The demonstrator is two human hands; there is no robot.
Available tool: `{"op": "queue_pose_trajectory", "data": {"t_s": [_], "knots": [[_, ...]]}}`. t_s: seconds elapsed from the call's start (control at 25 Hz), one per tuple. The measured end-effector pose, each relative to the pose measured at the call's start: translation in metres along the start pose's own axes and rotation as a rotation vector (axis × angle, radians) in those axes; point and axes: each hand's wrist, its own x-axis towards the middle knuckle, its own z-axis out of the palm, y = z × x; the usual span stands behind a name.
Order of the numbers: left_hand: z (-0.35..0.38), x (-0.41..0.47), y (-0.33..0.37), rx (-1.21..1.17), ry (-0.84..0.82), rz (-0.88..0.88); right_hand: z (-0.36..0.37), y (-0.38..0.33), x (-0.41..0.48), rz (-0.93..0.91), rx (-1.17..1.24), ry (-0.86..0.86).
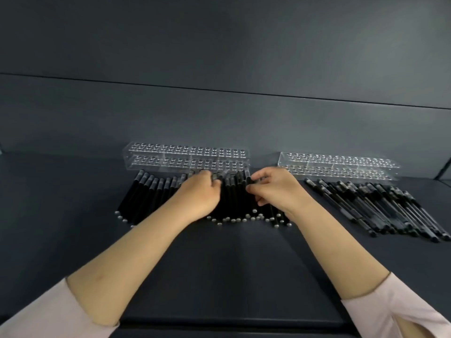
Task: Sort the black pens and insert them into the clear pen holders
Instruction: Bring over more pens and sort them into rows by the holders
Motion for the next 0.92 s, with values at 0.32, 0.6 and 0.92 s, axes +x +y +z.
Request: {"op": "queue_pose_trajectory", "data": {"t_s": [0.32, 0.6, 0.92], "knots": [[0.007, 0.003, -0.007, 0.124, -0.018, 0.205, 0.017, -0.009, -0.009, -0.057, -0.194, 0.045], [0.000, 0.001, -0.013, 0.076, -0.067, 0.204, 0.024, -0.010, -0.010, -0.138, -0.380, 0.077], [-0.010, 0.010, -0.008, 0.116, -0.019, 0.258, -0.004, -0.030, -0.024, -0.188, -0.554, 0.077]]}}
